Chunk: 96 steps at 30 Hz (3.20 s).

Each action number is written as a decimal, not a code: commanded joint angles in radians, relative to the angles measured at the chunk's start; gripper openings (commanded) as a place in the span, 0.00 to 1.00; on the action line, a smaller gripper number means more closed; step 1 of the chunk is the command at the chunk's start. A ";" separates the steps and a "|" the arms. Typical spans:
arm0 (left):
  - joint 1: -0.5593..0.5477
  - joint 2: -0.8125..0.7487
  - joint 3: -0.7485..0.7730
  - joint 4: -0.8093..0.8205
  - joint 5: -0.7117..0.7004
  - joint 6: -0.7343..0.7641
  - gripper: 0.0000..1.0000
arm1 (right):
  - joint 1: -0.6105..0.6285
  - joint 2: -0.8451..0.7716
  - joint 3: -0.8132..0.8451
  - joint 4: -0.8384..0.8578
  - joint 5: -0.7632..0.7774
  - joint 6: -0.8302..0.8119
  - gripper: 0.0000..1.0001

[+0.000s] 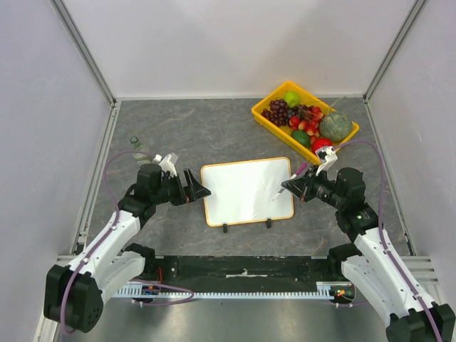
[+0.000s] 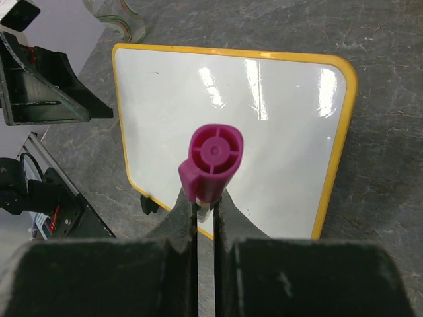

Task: Write a sentence on the whiteboard
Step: Hold the whiteboard on the whiteboard stand.

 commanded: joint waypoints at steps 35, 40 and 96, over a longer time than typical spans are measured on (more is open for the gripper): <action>0.006 0.368 -0.144 0.697 0.366 0.014 0.49 | 0.264 0.175 0.050 0.258 0.040 0.064 0.00; 0.006 0.384 -0.173 0.705 0.369 0.044 0.40 | 0.294 0.203 0.059 0.280 0.054 0.065 0.00; 0.017 0.224 -0.165 0.633 0.242 0.209 0.63 | 0.537 0.393 0.250 0.288 0.341 0.003 0.00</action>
